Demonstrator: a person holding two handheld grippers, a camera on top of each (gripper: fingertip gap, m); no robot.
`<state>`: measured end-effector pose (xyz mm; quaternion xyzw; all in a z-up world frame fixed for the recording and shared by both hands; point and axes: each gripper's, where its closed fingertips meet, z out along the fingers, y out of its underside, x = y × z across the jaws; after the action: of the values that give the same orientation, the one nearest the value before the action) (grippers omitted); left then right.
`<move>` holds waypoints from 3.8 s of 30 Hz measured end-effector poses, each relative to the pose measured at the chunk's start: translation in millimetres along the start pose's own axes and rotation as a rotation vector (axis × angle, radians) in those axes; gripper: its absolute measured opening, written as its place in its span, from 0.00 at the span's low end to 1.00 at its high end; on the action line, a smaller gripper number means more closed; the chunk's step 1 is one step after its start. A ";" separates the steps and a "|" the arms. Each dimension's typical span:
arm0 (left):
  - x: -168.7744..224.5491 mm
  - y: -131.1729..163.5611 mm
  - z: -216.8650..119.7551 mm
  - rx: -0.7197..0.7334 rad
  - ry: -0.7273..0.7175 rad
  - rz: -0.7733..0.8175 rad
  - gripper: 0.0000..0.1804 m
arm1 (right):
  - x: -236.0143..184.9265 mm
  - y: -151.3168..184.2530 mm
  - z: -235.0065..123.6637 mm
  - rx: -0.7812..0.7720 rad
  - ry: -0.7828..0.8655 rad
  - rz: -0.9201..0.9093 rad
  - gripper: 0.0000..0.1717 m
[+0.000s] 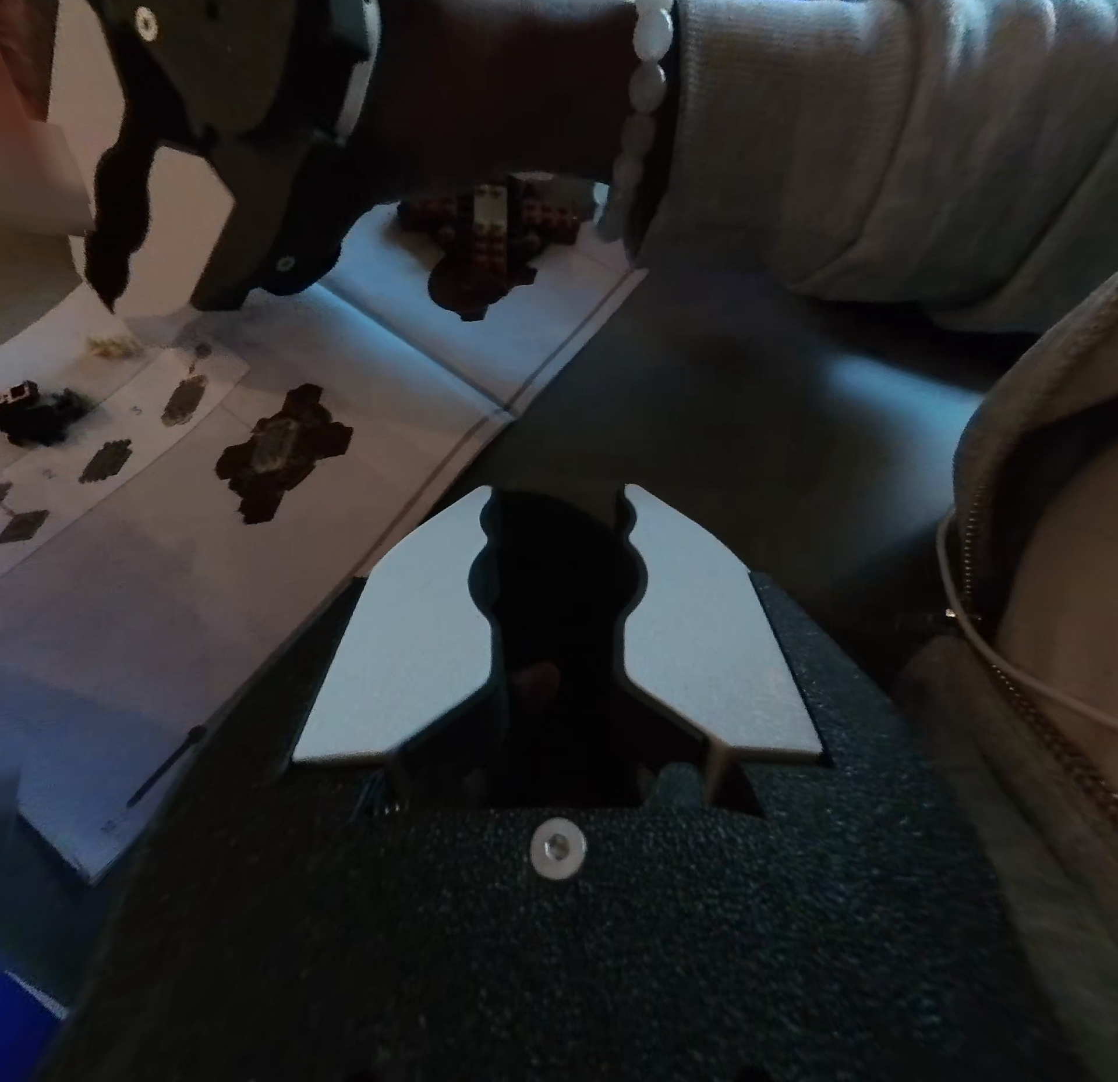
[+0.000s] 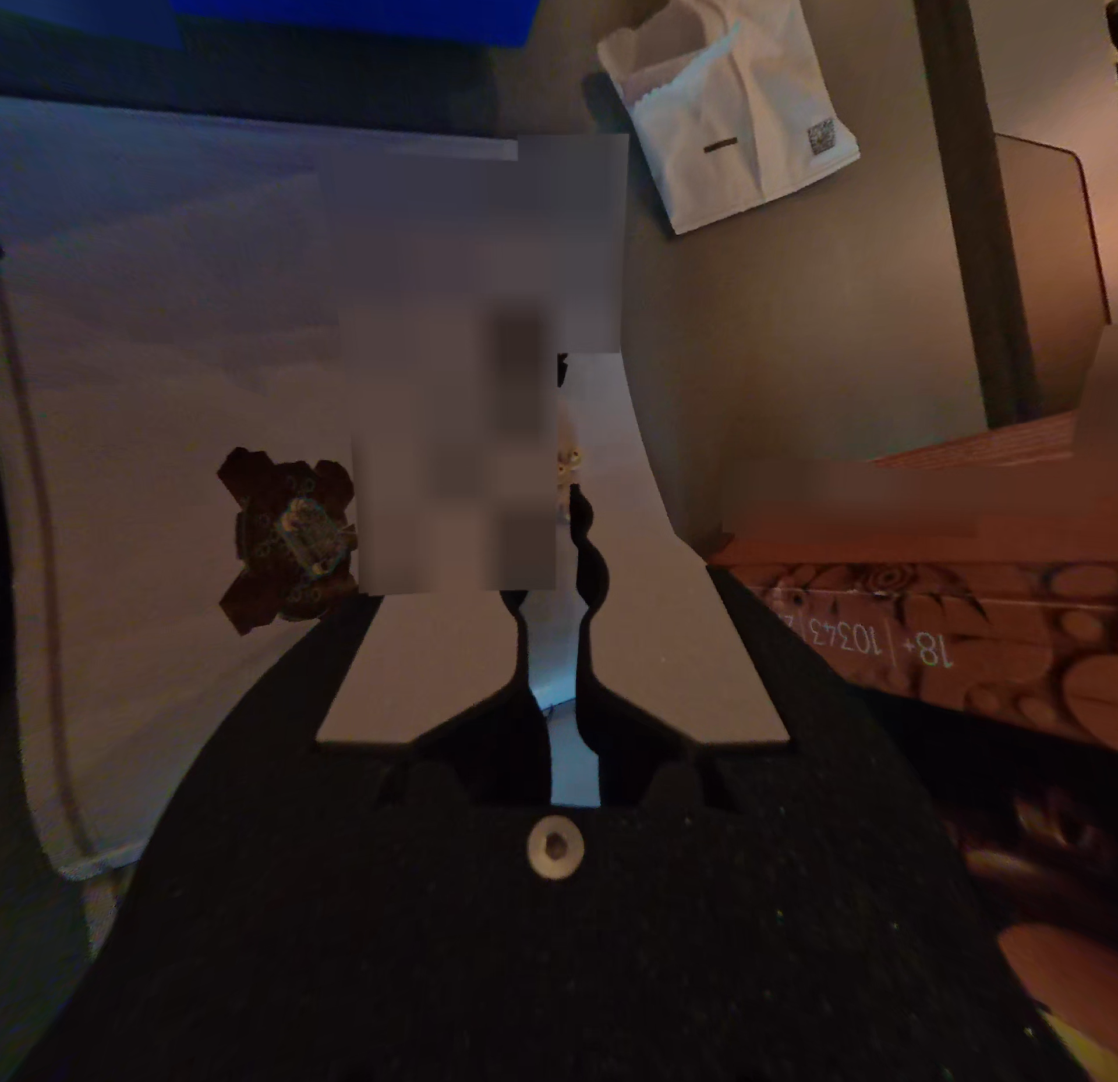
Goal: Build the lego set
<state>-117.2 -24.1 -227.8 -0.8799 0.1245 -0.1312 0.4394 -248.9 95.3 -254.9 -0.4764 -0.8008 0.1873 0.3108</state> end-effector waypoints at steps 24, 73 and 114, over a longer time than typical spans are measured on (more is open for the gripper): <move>-22.4 -5.7 0.2 0.016 -0.077 -0.091 0.20 | -1.1 1.7 1.8 0.053 0.048 -0.060 0.01; -13.3 -14.1 -1.9 0.010 -0.065 -0.007 0.20 | -15.6 23.4 -161.2 0.264 0.072 0.392 0.15; 40.4 -120.1 135.3 -0.136 -0.001 0.092 0.20 | -88.4 329.4 -363.0 -0.037 0.091 0.611 0.08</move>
<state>-21.0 132.6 -204.5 -0.9011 0.1731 -0.1017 0.3844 240.8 175.7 -212.2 -0.7084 -0.6092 0.2362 0.2670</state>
